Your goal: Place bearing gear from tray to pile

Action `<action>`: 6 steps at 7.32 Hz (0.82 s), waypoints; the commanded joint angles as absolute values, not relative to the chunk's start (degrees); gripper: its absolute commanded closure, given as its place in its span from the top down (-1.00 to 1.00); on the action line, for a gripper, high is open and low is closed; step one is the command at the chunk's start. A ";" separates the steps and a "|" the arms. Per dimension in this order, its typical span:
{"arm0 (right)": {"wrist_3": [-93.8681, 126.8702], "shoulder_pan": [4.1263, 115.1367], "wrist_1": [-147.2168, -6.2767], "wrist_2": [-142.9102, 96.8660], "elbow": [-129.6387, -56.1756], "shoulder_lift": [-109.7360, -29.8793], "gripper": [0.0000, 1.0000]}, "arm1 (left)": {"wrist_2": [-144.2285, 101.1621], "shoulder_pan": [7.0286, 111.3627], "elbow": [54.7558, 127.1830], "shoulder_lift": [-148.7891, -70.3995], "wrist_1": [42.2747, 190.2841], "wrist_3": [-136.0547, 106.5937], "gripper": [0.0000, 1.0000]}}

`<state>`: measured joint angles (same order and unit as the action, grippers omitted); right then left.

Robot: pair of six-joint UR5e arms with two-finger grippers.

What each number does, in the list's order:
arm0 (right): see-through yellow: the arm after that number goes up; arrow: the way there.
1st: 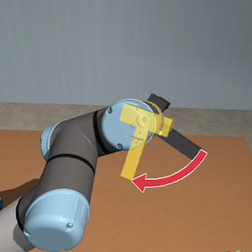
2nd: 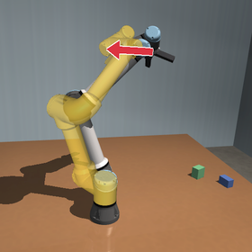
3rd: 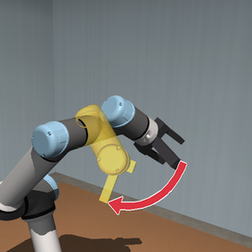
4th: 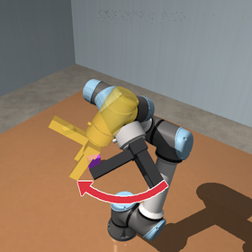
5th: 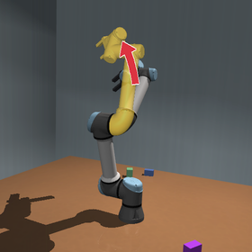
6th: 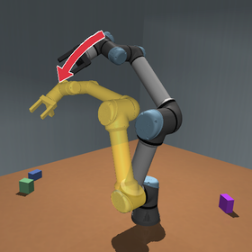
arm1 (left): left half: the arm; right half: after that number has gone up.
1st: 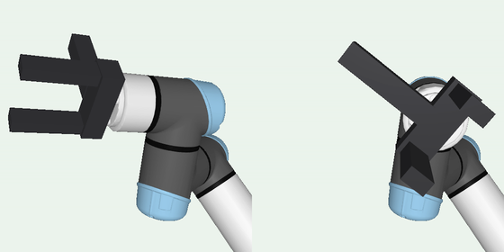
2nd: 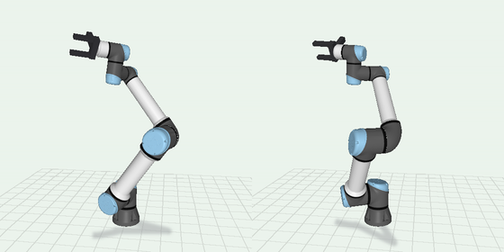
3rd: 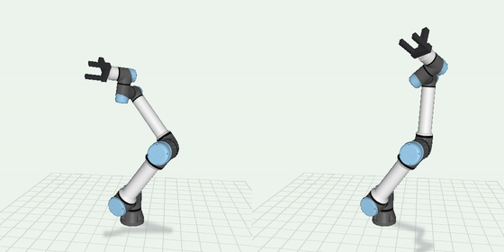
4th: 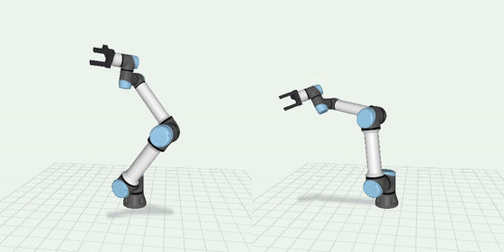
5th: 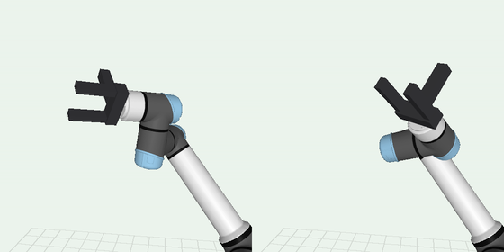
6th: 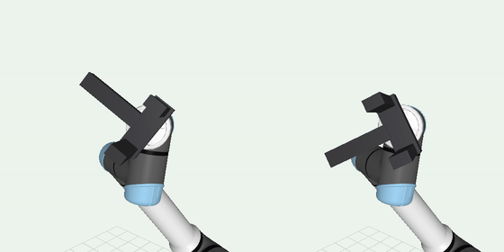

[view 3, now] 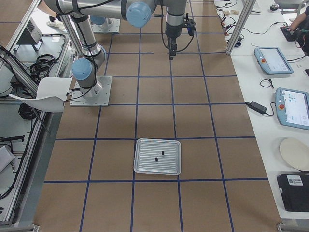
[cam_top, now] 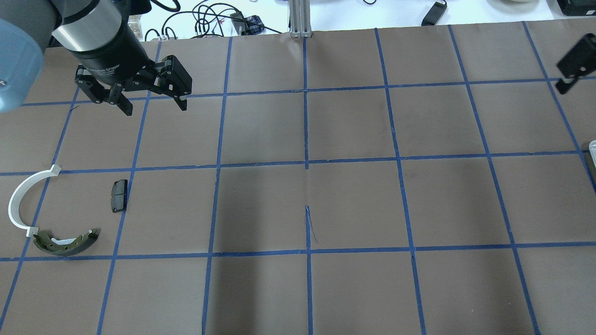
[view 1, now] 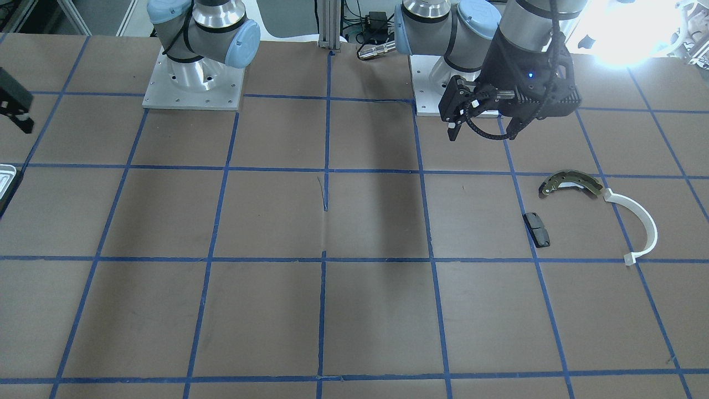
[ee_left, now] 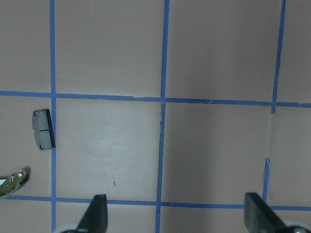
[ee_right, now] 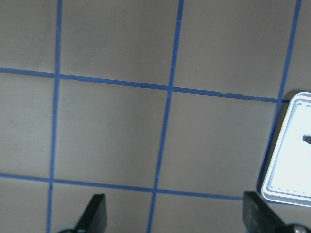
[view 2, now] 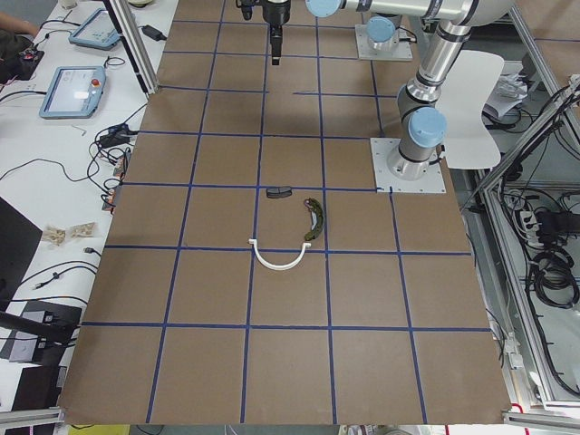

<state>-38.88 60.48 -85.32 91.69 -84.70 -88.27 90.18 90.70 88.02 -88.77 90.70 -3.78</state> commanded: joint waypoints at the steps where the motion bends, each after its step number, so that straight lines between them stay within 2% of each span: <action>1: -60.93 44.79 -93.81 93.67 -85.08 -80.99 1.00 | 90.26 90.70 88.07 -88.77 90.70 -3.78 1.00; 4: -71.31 35.44 -106.30 93.43 -85.34 -67.81 1.00 | 90.18 90.70 88.07 -88.77 90.70 -3.87 1.00; 6: -76.79 32.27 -112.14 92.91 -87.18 -63.12 1.00 | 90.09 90.70 88.15 -88.68 90.79 -3.87 1.00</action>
